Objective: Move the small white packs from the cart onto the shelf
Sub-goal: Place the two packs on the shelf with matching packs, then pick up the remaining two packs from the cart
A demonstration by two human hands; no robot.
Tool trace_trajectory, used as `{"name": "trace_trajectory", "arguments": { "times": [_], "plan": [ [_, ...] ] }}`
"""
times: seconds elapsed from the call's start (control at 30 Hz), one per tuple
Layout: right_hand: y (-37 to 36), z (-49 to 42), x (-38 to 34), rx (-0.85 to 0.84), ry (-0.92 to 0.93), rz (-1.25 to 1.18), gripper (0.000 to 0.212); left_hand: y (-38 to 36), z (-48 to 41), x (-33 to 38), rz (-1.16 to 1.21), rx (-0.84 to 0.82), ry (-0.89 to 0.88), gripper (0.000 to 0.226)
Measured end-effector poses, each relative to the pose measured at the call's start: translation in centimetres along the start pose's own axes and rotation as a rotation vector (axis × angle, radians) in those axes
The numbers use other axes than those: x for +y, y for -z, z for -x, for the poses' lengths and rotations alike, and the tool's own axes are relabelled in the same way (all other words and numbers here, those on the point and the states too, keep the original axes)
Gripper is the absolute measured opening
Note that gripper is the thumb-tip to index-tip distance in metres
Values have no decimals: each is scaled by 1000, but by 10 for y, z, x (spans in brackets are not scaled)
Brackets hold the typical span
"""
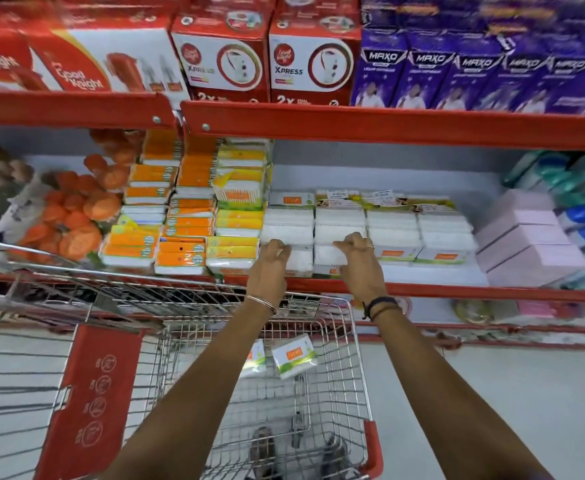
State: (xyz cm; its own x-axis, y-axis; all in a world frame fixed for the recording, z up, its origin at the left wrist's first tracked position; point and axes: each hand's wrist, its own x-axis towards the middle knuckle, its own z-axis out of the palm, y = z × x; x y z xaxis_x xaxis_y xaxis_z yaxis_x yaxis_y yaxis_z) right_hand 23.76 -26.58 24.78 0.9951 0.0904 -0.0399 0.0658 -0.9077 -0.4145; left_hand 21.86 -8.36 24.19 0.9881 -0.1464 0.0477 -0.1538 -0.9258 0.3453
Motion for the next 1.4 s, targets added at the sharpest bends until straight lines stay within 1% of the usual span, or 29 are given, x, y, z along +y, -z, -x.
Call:
{"name": "trace_trajectory", "arguments": {
  "times": [0.1,0.23,0.37,0.43,0.5,0.63,0.77,0.9,1.0,1.07,1.13,1.23,1.3,1.4],
  "plan": [
    [-7,5,1,26,4,-20,55,-6,2,-4,26,57,-29,67],
    [-6,16,-2,96,81,-43,41,-2,7,-4,86,104,-5,52],
    [-14,46,-15,194,174,-106,27,-5,28,-10,121,183,-65,32],
    [-27,64,-19,191,222,-114,25,-12,45,-17,148,213,-96,24],
    [-45,80,-20,134,230,-135,25,-25,66,-28,156,200,-110,25],
    [-91,101,-12,-52,156,-140,28,-62,102,-63,164,35,-42,31],
    [-134,106,1,-303,61,-97,35,-96,124,-95,205,-75,107,28],
    [-175,107,9,-464,20,-57,42,-137,136,-126,213,-228,239,40],
    [-210,99,15,-584,19,19,58,-168,138,-149,156,-380,289,60],
    [-233,91,20,-636,44,82,70,-185,138,-161,88,-480,282,75],
    [-251,83,25,-662,86,180,79,-198,132,-170,44,-544,279,86],
    [-270,74,31,-665,120,309,81,-214,122,-180,5,-628,266,97],
    [-278,70,34,-673,122,333,78,-221,117,-185,-14,-676,254,97],
    [-286,66,39,-626,102,280,77,-221,111,-186,-1,-670,288,87]
  ]
}}
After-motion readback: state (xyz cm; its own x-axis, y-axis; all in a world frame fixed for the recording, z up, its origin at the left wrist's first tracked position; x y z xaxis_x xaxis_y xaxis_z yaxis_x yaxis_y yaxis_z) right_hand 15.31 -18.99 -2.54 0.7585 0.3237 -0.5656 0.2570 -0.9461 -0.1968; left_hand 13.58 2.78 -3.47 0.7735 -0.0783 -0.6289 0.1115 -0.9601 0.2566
